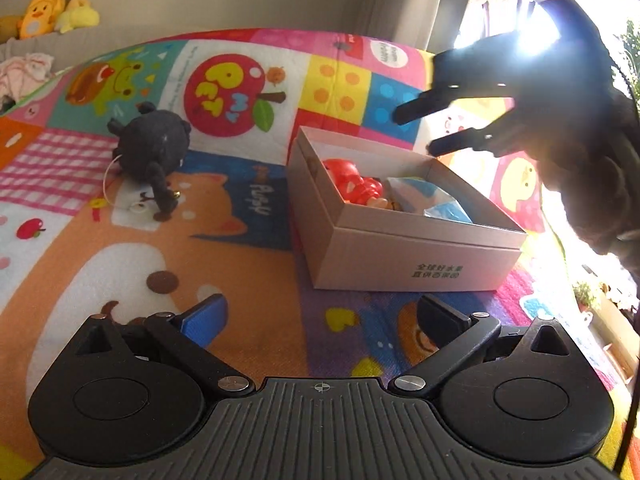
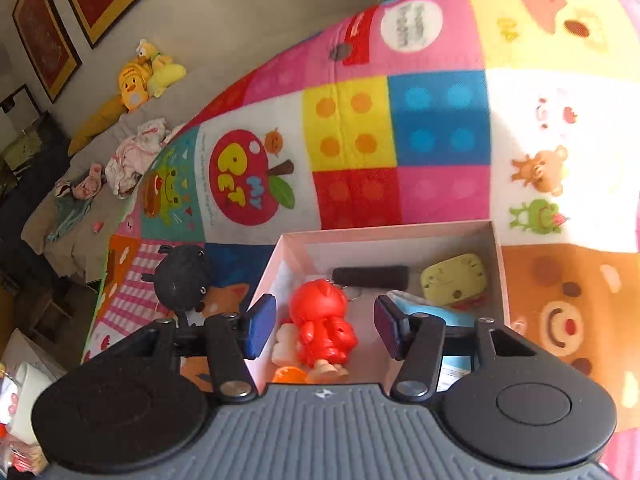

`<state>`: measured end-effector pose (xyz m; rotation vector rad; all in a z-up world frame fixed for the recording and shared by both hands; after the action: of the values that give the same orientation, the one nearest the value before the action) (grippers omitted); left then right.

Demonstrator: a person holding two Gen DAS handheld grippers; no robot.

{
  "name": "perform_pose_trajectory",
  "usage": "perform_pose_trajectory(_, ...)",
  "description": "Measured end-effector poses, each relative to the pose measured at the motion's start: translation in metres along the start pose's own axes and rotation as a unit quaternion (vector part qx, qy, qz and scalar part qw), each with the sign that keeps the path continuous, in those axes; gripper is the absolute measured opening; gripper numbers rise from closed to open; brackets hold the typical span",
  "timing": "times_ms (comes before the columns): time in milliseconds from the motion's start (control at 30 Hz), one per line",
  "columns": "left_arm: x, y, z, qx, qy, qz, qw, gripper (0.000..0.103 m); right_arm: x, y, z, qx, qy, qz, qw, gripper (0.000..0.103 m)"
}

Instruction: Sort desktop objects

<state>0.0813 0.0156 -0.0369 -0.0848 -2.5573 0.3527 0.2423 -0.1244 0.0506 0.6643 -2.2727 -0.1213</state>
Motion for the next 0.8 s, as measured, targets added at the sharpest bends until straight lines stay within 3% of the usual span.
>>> perform_pose_trajectory(133,0.000,-0.003,0.000,-0.012,0.000,-0.012,0.9999,0.103,0.066,-0.017,0.042,0.043,-0.053,0.050,0.996,0.078)
perform_pose_trajectory(300,0.004,-0.016,-0.001,-0.051,0.000,-0.027,0.9983,0.103,0.106,-0.043,0.121,0.065,-0.041,0.109,0.991,0.084)
perform_pose_trajectory(400,0.010,-0.035,-0.007,-0.071,-0.007,-0.008,0.9974,0.103,0.122,-0.039,0.170,0.068,-0.018,0.087,0.994,0.090)
perform_pose_trajectory(567,0.012,-0.055,-0.018,-0.102,-0.007,-0.046,0.9937,0.103,0.123,0.007,0.220,0.129,0.007,0.029,0.991,0.094)
perform_pose_trajectory(700,0.008,-0.076,-0.014,-0.137,0.012,-0.050,0.9893,0.103,0.106,0.024,0.236,0.182,0.019,0.063,0.981,0.094)
perform_pose_trajectory(800,0.009,-0.088,-0.010,-0.158,0.017,-0.041,0.9865,0.103,0.106,0.014,0.237,0.179,0.017,0.088,0.980,0.095)
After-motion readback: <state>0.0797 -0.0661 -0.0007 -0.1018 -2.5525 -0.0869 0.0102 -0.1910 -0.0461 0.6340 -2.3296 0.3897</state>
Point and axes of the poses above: each gripper's, at about its wrist camera, not at the fingertips, and x roughly against the way its jaws point, y to its left, z to its underside, the point moved 8 cm from there along -x, roughly the way its jaws point, and after that the axes turned 2 degrees about x, right-handed, at the moved point
